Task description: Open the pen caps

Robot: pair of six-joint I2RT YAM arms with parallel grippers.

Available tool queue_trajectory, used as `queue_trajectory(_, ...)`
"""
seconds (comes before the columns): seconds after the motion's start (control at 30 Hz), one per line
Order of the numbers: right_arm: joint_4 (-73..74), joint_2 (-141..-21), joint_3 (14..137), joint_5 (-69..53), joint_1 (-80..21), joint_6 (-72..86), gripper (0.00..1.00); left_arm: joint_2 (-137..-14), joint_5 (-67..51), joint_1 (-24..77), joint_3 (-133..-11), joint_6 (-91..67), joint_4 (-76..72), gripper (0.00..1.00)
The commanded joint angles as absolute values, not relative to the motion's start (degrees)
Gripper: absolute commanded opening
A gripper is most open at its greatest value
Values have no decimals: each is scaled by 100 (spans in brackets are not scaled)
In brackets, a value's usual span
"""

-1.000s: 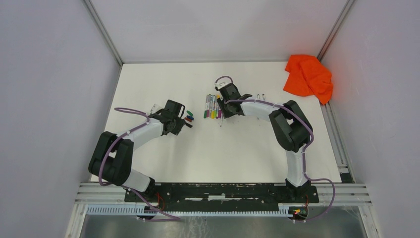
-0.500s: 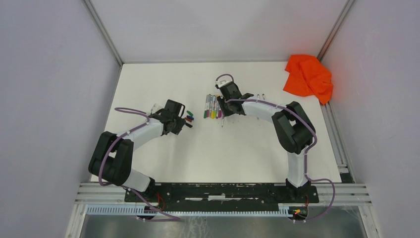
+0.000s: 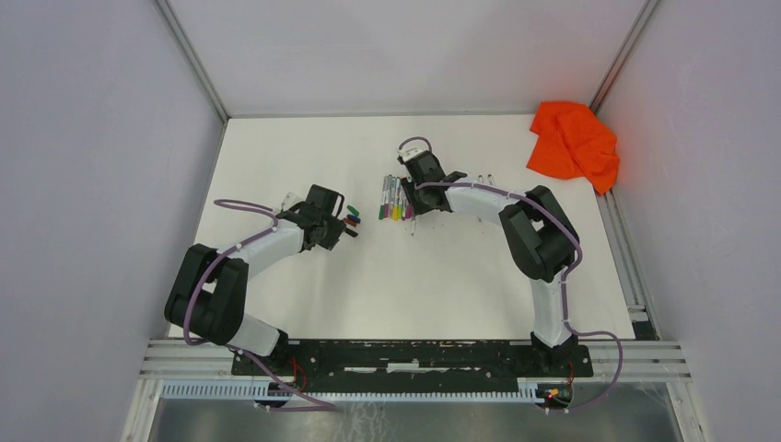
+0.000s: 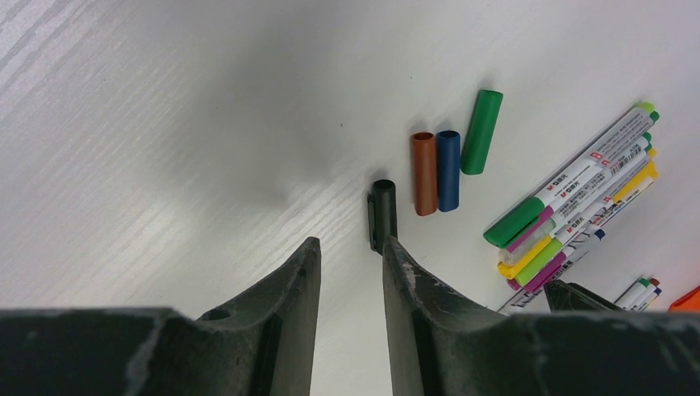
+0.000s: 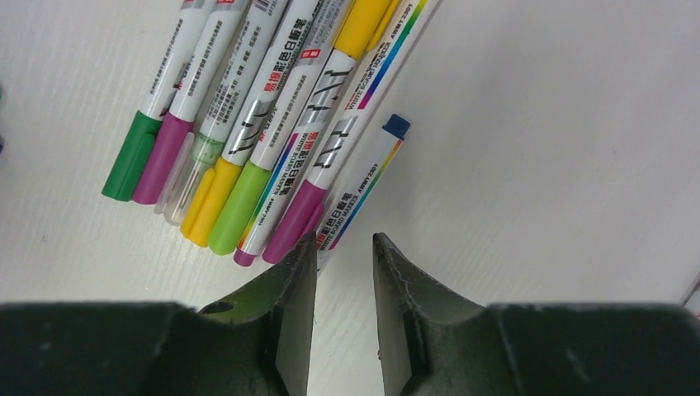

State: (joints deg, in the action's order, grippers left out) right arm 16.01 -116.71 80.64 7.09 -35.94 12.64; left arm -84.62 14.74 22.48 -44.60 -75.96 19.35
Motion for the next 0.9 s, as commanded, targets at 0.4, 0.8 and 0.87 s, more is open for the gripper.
queue_trajectory(0.4, 1829, -11961, 8231, 1293, -3612, 1207, 33, -8411, 1417, 2233, -4456, -7329, 1747, 40)
queue_trajectory(0.8, 1510, -11563, 7242, 1321, -3098, 1165, 14, -8481, 1332, 2235, -4403, -7309, 1647, 40)
queue_trajectory(0.87, 1463, -11501, 7128, 1313, -2972, 1153, 14, -8494, 1322, 2238, -4410, -7287, 1646, 40)
